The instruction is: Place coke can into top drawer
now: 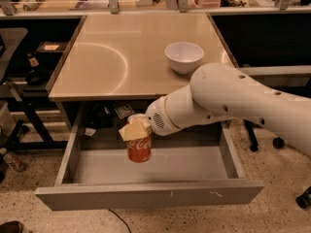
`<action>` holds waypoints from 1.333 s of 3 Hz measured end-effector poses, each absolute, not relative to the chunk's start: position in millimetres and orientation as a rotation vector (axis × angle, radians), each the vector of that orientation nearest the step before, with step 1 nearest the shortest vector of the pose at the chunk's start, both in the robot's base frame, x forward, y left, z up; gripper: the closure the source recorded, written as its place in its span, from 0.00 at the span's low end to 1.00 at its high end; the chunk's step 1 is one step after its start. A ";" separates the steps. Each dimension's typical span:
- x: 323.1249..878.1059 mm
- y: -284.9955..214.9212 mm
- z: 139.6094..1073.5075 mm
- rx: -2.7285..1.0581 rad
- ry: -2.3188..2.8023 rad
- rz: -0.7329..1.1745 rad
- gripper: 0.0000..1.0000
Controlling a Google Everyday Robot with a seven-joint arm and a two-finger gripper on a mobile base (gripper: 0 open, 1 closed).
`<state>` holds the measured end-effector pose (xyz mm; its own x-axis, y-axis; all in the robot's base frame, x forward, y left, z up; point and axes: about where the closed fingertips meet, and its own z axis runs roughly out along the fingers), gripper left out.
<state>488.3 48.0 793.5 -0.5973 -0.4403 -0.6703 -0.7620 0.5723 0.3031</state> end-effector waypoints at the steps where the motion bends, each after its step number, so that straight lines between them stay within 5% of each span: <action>1: 488.2 48.0 793.5 -0.959 2.270 0.793 1.00; 4: 502.1 57.5 688.1 -0.760 2.313 0.712 1.00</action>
Offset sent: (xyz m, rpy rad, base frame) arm -0.0048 0.0115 -0.1031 0.0031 0.0601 -0.1298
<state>502.1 57.5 688.1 -0.6589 -0.3384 -0.6719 -0.6577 0.6927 0.2961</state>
